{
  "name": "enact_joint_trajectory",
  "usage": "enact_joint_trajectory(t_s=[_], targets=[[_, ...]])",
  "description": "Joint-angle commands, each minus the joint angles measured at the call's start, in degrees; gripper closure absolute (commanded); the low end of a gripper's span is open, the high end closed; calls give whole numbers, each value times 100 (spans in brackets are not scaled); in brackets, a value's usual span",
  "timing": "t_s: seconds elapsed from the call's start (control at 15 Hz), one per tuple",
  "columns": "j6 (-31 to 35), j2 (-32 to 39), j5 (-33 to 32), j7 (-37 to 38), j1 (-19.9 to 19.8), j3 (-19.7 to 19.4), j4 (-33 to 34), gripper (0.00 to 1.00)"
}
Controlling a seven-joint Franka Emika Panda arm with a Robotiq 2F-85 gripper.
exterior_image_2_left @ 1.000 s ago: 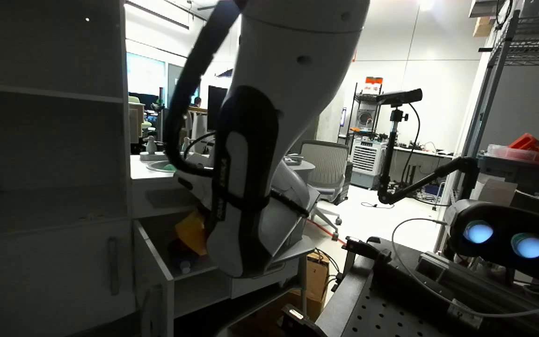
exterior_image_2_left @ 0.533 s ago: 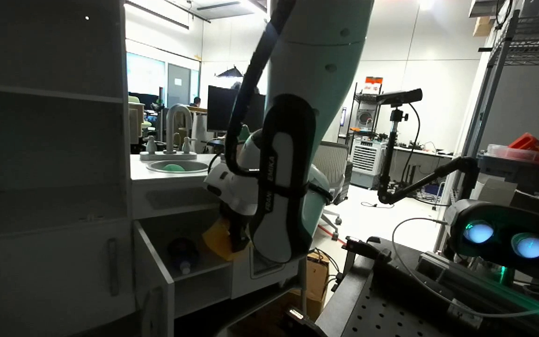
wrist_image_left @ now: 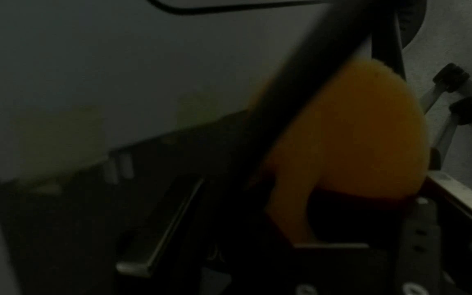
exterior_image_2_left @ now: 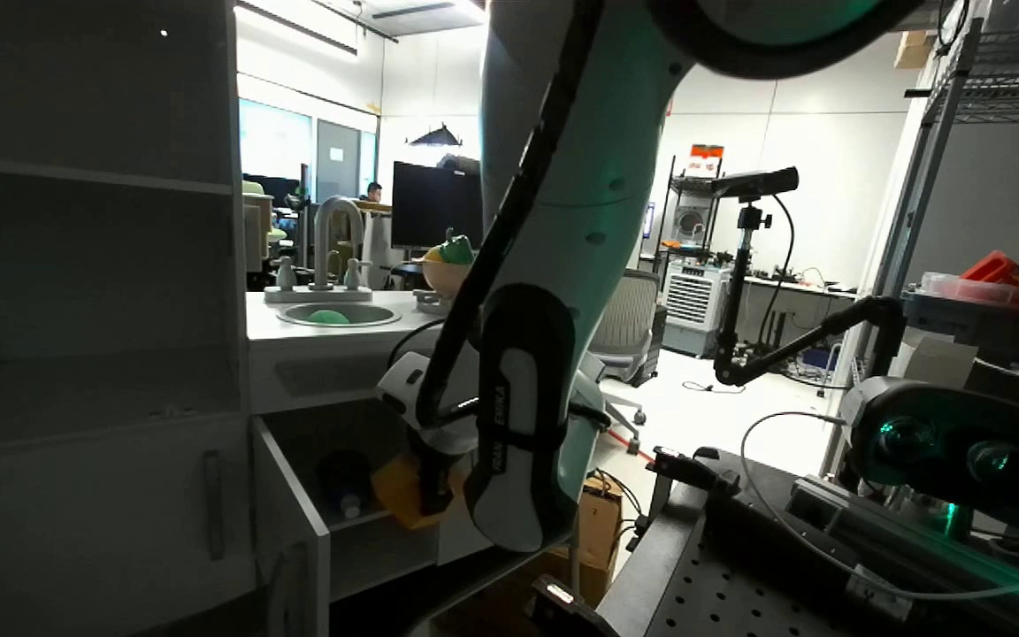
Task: Put the blue bottle and the orange sponge in the top compartment of the cabinet under the sink the close the cabinet door
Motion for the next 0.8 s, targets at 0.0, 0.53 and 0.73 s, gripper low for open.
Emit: enact_joint_trajectory(t_s=[0.0, 0.53, 0.73], targets=[[960, 414, 122, 442, 127, -112, 156, 100], [851, 559, 275, 1326, 779, -567, 254, 100], [654, 902, 586, 1643, 1059, -829, 667, 100]])
